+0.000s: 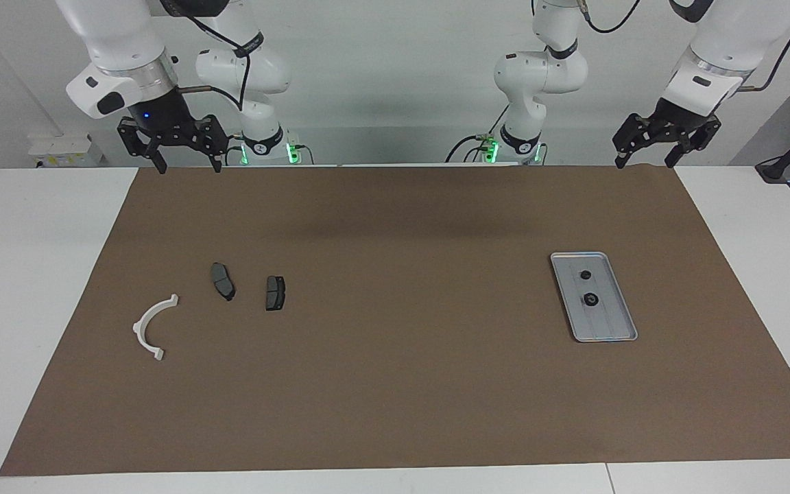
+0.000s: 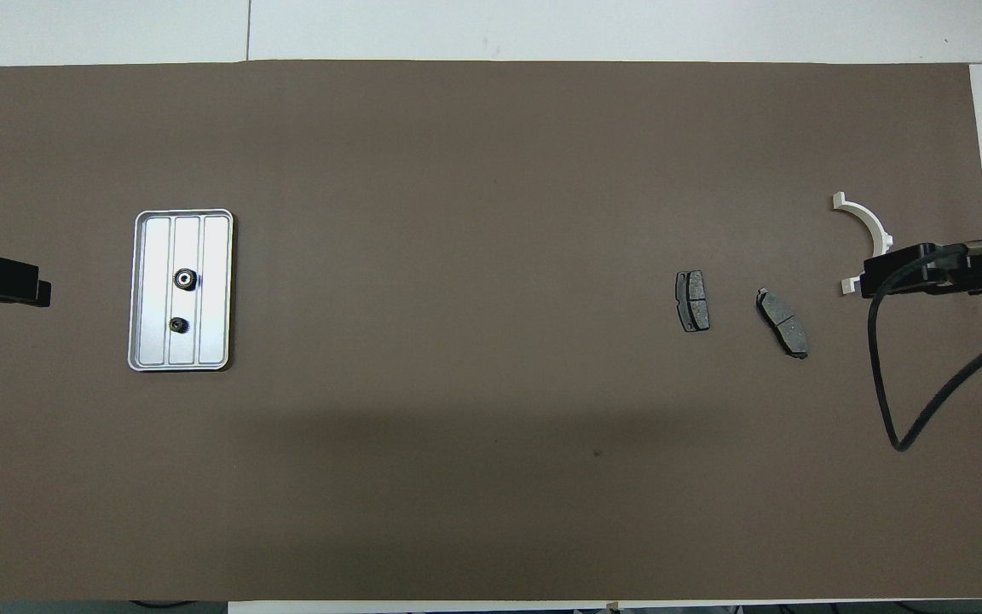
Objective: Pick bearing gear from pile to tray
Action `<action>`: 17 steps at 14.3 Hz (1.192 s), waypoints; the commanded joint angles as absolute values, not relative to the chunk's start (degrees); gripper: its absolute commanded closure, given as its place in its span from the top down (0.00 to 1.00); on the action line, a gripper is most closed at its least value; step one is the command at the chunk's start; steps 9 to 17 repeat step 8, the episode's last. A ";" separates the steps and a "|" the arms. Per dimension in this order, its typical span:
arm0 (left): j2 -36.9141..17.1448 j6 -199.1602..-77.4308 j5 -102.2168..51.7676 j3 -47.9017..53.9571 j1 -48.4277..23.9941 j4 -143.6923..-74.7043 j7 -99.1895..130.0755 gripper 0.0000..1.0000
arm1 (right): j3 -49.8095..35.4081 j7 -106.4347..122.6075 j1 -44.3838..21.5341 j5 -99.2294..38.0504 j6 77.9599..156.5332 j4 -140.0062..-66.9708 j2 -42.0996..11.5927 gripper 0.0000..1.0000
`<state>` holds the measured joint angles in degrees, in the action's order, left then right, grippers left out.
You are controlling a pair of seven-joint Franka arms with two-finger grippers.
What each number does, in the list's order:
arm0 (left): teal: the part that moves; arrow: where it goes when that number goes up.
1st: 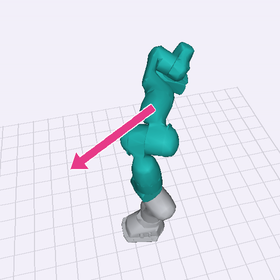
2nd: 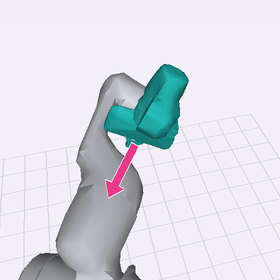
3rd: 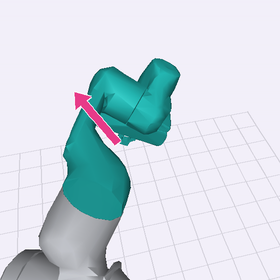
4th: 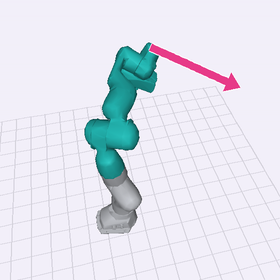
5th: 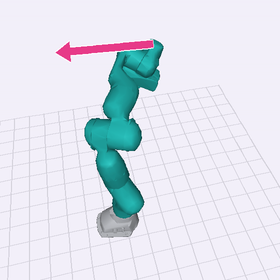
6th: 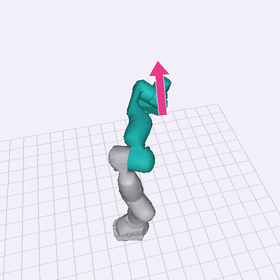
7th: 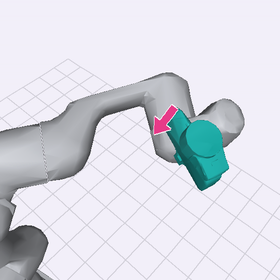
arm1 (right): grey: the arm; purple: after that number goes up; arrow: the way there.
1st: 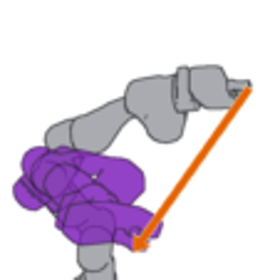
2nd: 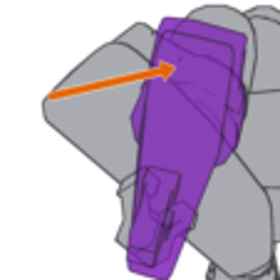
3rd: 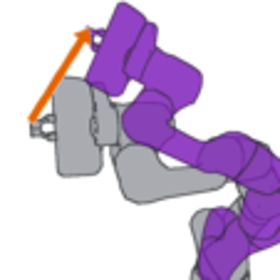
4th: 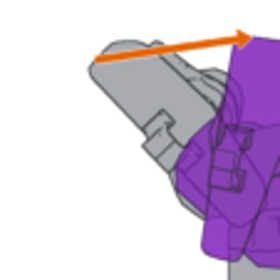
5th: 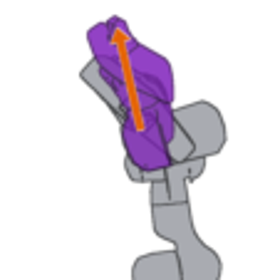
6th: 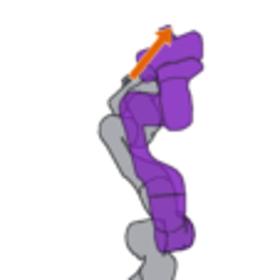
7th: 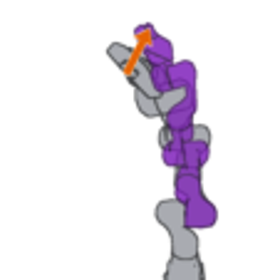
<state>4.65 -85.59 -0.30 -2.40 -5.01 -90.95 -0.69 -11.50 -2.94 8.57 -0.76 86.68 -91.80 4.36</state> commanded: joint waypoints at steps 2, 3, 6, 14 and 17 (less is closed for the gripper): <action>4.66 -85.16 0.79 -2.72 -5.36 -90.09 -0.88 1.00 | -11.34 -3.25 8.88 -1.23 86.66 -92.55 5.36 1.00; 4.75 -85.43 0.79 -2.72 -5.36 -90.17 -0.88 1.00 | -11.34 -3.25 8.88 -1.23 86.66 -92.55 5.36 1.00; 4.66 -85.51 0.79 -2.64 -5.36 -89.91 -0.79 1.00 | -11.43 -3.34 8.70 -1.32 86.66 -92.55 5.36 1.00; 4.75 -85.52 0.79 -2.64 -5.36 -90.26 -0.88 1.00 | -11.43 -3.34 8.70 -1.32 86.66 -92.55 5.36 1.00; 4.75 -85.52 0.79 -2.64 -5.36 -90.26 -0.88 1.00 | -11.43 -3.34 8.70 -1.32 86.66 -92.55 5.36 1.00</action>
